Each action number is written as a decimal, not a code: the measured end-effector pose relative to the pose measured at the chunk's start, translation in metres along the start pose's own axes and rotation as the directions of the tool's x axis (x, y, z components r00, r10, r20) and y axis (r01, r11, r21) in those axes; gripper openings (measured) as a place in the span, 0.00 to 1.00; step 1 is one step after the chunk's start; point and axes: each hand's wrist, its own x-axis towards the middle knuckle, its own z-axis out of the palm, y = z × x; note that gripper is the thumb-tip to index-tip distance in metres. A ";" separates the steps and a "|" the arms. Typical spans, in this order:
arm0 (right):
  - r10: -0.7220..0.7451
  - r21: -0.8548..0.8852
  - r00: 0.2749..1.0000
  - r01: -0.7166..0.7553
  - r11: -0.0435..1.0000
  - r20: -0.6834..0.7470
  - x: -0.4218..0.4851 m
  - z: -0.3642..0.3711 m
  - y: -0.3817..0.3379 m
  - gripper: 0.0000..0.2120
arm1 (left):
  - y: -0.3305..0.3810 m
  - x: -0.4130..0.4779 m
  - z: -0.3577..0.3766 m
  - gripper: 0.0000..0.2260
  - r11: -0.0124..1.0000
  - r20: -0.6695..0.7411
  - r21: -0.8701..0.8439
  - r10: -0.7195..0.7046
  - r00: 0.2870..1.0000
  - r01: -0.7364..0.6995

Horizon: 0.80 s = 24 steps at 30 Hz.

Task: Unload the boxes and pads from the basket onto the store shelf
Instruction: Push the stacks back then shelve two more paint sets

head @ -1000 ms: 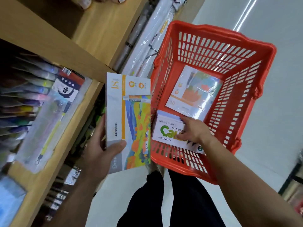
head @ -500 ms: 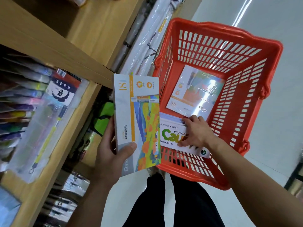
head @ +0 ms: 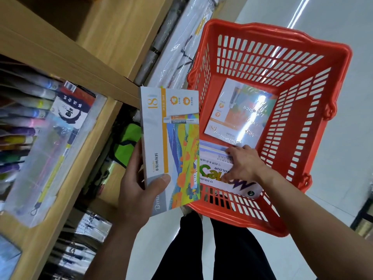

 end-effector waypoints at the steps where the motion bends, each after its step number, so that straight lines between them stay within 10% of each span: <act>1: 0.009 0.056 1.000 -0.011 0.998 0.028 0.000 -0.001 0.000 0.42 | 0.001 0.000 0.000 0.37 1.000 0.000 0.001 -0.002 1.000 0.002; 10: 0.097 0.303 0.992 -0.069 0.950 -0.079 -0.027 -0.019 -0.012 0.39 | 0.019 -0.005 -0.003 0.35 1.000 -0.014 -0.009 -0.007 1.000 0.007; 24: 0.243 0.784 0.881 0.200 0.587 -0.407 -0.190 -0.108 -0.085 0.30 | 0.123 -0.106 -0.057 0.36 0.980 -0.111 -0.066 0.182 0.977 -0.190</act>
